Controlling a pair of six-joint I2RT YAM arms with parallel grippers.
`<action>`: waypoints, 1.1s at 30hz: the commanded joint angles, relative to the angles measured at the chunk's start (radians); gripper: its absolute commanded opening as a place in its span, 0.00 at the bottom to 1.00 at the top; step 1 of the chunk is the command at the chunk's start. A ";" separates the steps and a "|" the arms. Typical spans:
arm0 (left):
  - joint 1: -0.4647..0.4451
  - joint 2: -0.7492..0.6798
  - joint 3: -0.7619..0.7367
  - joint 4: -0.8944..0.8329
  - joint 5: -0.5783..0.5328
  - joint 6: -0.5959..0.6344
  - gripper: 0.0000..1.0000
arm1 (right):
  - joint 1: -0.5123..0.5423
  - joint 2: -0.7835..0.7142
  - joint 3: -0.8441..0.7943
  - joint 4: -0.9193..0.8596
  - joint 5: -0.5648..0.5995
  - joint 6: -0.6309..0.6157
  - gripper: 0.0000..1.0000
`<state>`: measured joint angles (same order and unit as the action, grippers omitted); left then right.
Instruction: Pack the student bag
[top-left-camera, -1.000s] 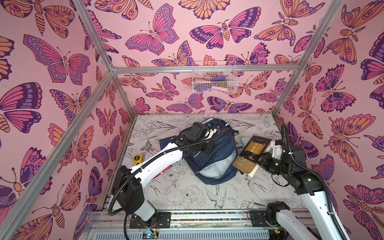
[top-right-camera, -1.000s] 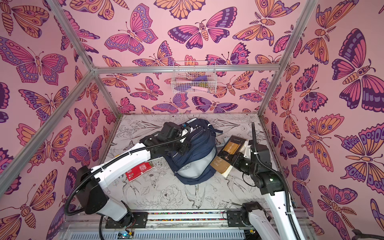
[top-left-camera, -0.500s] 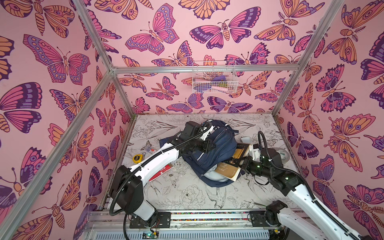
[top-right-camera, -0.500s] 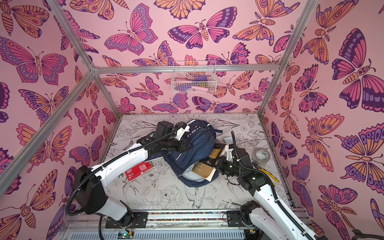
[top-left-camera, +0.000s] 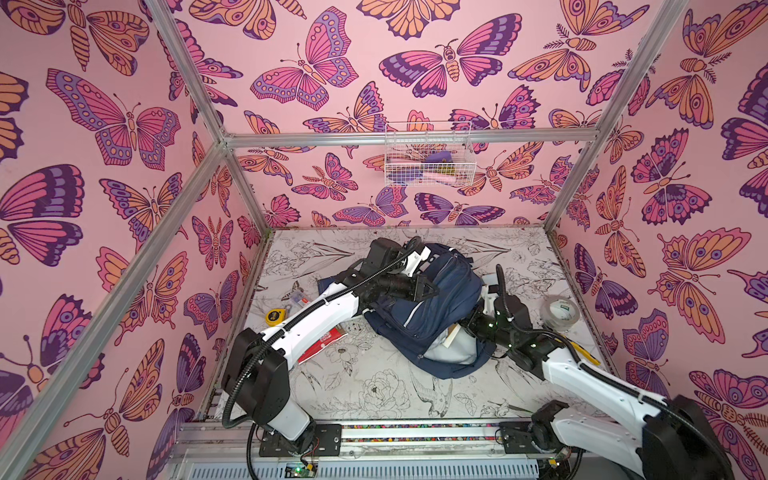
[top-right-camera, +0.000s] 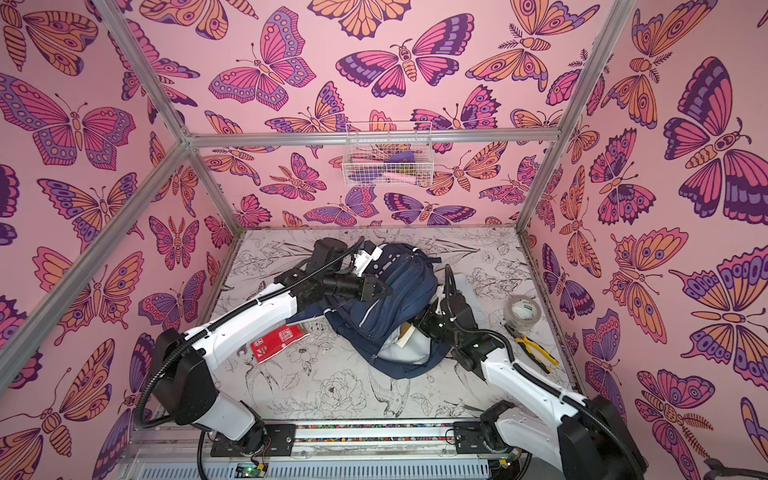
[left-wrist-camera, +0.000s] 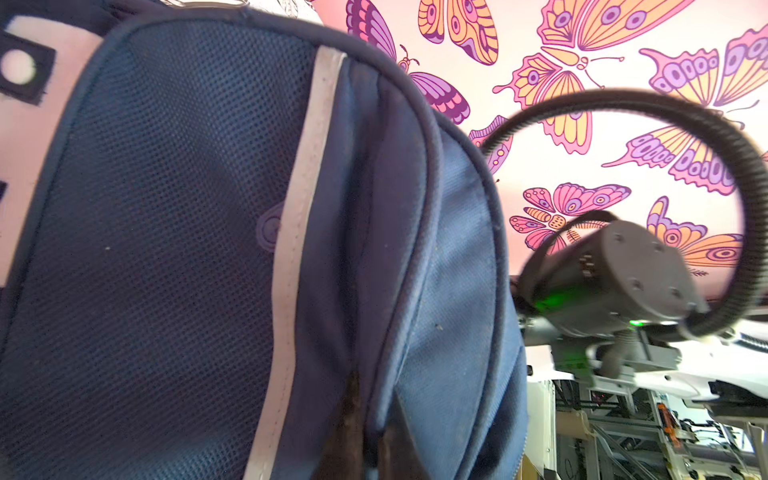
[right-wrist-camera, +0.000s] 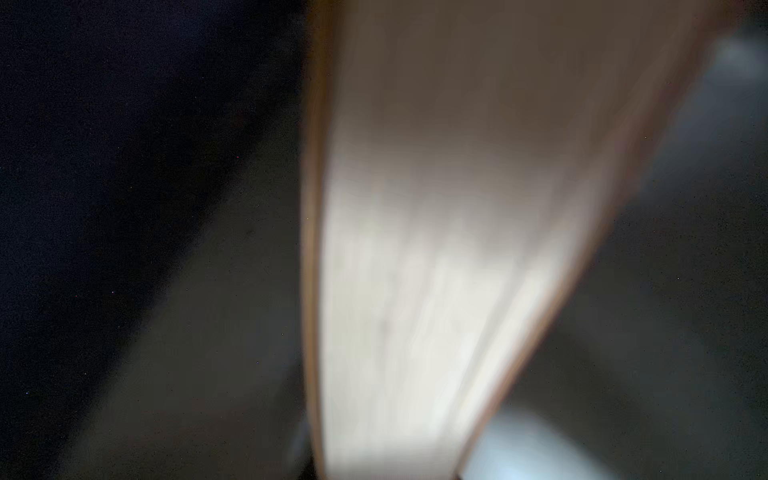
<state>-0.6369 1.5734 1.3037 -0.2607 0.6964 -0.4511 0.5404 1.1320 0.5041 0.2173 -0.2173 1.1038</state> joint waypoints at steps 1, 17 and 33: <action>0.001 0.000 0.054 0.102 0.119 -0.014 0.00 | 0.035 0.071 0.066 0.211 0.032 0.005 0.00; 0.003 0.007 -0.008 0.111 0.135 0.000 0.00 | 0.032 0.027 0.060 -0.066 0.187 -0.073 0.58; 0.002 0.007 -0.109 0.076 0.101 0.045 0.00 | -0.067 -0.563 0.230 -0.929 0.513 -0.267 0.69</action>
<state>-0.6548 1.6009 1.2236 -0.2169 0.8188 -0.4320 0.4797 0.5606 0.6533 -0.5713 0.2161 0.8974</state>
